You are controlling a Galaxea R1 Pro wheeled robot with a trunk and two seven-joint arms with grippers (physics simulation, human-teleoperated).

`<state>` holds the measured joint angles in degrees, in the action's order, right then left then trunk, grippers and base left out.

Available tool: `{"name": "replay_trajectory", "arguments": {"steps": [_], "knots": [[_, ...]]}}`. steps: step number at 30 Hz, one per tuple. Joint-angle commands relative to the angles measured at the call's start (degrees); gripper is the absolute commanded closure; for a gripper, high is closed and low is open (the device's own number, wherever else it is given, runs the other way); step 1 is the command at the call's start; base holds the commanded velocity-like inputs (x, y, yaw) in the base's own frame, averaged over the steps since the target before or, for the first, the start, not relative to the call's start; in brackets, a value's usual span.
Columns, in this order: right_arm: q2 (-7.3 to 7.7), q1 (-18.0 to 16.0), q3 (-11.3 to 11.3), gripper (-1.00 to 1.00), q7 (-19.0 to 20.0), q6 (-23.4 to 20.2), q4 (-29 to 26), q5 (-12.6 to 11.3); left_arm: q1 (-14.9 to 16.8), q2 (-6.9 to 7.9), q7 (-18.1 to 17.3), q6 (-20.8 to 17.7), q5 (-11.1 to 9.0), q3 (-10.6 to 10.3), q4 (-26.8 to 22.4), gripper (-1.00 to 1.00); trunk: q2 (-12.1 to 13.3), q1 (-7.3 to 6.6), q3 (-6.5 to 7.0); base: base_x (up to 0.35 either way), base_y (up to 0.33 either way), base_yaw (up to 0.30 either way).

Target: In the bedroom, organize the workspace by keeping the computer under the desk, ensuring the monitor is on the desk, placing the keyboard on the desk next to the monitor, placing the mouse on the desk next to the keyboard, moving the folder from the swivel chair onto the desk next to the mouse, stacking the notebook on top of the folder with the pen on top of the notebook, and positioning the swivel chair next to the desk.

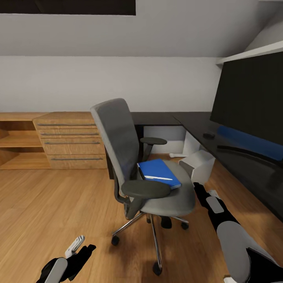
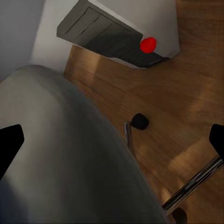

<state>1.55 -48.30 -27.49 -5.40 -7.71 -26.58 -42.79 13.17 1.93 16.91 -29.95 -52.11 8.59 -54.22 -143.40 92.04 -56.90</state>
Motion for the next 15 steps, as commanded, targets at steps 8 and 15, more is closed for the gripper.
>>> {"name": "replay_trajectory", "arguments": {"steps": [8,15], "knots": [[-0.02,-0.04,-0.34,-1.00,-0.31,-0.19,0.37,-0.62,0.05,-0.19,0.52,-0.35,-1.02,0.37,-0.09,-1.00,-0.02,-0.01,-0.06,0.008,0.003,0.000],[0.03,-0.04,-0.50,-1.00,-0.31,-0.20,0.35,-0.62,0.36,-0.61,0.67,-0.49,-1.63,0.93,-0.96,-1.00,-0.08,0.09,-0.94,0.000,0.000,0.000]]}}
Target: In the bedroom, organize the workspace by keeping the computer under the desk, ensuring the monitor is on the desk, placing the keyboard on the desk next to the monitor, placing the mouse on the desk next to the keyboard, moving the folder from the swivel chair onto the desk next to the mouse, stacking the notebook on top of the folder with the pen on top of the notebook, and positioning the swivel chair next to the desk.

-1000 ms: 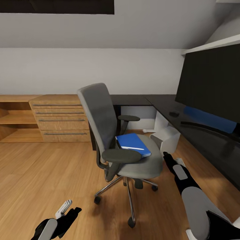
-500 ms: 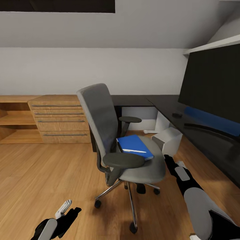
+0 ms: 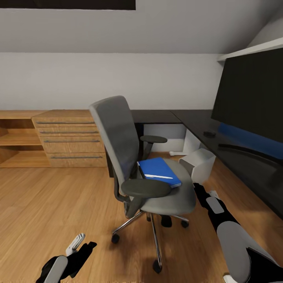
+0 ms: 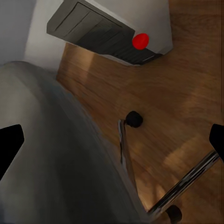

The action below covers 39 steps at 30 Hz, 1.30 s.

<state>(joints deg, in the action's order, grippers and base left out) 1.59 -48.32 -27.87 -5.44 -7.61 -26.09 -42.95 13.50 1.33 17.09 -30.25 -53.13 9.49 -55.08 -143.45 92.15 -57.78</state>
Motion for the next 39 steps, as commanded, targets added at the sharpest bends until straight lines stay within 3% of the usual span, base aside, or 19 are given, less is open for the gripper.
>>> {"name": "replay_trajectory", "arguments": {"steps": [1,26,39], "knots": [[-0.02,-0.02,-0.12,-1.00,-0.27,-0.29,-0.15,-0.45,0.08,-0.06,0.49,-0.22,-0.65,0.06,-0.21,-1.00,-0.04,0.01,-0.29,0.000,0.000,0.000],[-0.10,-0.02,-0.16,-1.00,-0.27,-0.42,-0.36,-0.47,0.21,0.41,0.01,-0.06,-0.29,-0.43,-0.51,-1.00,-0.06,0.04,-0.45,0.000,0.000,-0.006],[-0.10,-0.11,-0.16,-1.00,-0.18,-0.56,-0.28,-0.39,0.21,0.33,0.14,0.10,0.09,-0.56,-0.38,-1.00,-0.06,0.04,-0.45,0.000,0.000,0.221]]}}
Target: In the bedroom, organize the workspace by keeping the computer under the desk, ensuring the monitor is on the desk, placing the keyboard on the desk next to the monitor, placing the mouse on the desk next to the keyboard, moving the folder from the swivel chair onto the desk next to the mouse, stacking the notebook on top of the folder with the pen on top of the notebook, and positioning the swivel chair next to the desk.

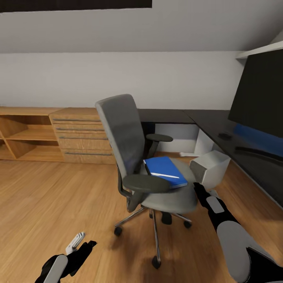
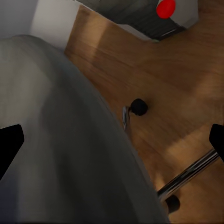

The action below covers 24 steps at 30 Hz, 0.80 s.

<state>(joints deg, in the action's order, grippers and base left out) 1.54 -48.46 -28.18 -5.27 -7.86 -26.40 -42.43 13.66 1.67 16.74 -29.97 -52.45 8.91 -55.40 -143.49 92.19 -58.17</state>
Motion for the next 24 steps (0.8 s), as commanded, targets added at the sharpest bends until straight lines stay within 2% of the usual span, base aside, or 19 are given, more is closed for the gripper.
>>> {"name": "replay_trajectory", "arguments": {"steps": [1,20,24], "knots": [[-0.05,0.03,0.14,-1.00,-0.36,-0.31,0.03,-0.90,0.05,-0.02,0.48,-0.19,-0.58,-0.01,-0.06,-1.00,-0.02,0.00,-0.06,0.000,0.000,0.274],[-0.27,0.03,0.14,-1.00,-0.36,-0.29,0.29,-0.90,0.05,0.00,0.57,-0.18,-0.31,-0.04,0.19,-1.00,-0.02,0.00,-0.06,0.000,0.000,0.277],[-0.28,0.03,0.14,-1.00,-0.36,-0.24,0.29,-0.90,0.05,0.00,0.57,-0.18,-0.29,-0.04,0.20,-1.00,-0.02,0.00,-0.06,0.000,0.000,0.186]]}}
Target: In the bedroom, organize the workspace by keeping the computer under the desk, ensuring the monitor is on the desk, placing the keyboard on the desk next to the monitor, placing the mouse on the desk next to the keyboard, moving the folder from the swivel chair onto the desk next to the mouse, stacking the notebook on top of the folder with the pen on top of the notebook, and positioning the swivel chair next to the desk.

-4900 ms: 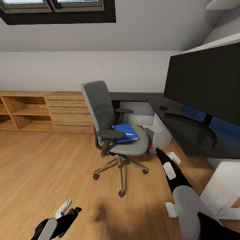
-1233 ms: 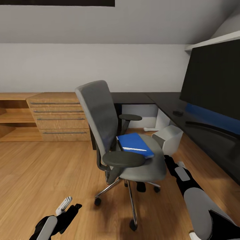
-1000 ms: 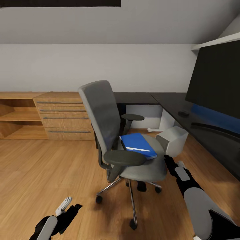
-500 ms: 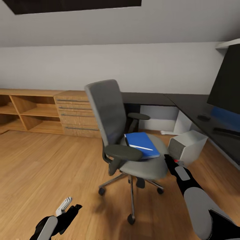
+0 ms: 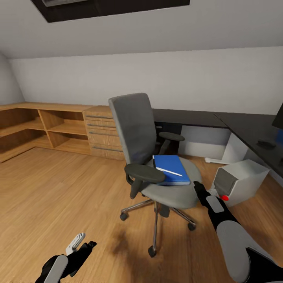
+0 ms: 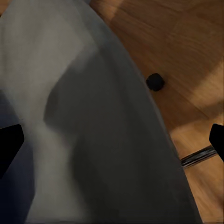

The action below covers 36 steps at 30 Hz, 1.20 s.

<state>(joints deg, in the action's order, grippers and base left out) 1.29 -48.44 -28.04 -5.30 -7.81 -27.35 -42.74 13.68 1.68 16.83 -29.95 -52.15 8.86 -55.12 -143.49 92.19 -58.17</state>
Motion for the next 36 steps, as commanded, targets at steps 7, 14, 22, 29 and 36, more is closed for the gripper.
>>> {"name": "replay_trajectory", "arguments": {"steps": [7,14,22,29,36], "knots": [[0.19,0.01,-0.04,-1.00,-0.36,-0.19,1.23,-0.67,-0.18,-0.05,0.48,-0.12,0.10,-0.05,0.22,-1.00,-0.02,0.00,-0.06,0.095,-0.052,0.038],[1.66,0.01,-0.16,-1.00,-0.40,-0.05,1.15,-2.53,-0.22,0.01,0.43,-0.12,0.57,-0.02,0.53,-1.00,-0.02,0.00,-0.01,0.048,-0.028,-0.067],[2.63,0.01,-0.17,-1.00,-0.42,-0.08,1.16,-5.54,-0.23,0.15,0.40,-0.18,0.56,0.02,1.02,-1.00,-0.02,0.00,0.18,0.006,-0.003,-0.256],[2.65,0.01,-0.05,-1.00,-0.41,0.13,1.16,-5.84,-0.23,0.17,0.40,-0.17,0.61,0.02,1.06,-1.00,-0.02,0.00,0.25,0.016,0.017,-0.155],[2.65,0.01,0.01,-1.00,-0.98,-0.15,1.16,-5.91,-0.23,0.17,0.40,-0.13,0.66,0.02,1.17,-1.00,-0.02,0.00,0.38,0.170,0.183,-0.165]]}}
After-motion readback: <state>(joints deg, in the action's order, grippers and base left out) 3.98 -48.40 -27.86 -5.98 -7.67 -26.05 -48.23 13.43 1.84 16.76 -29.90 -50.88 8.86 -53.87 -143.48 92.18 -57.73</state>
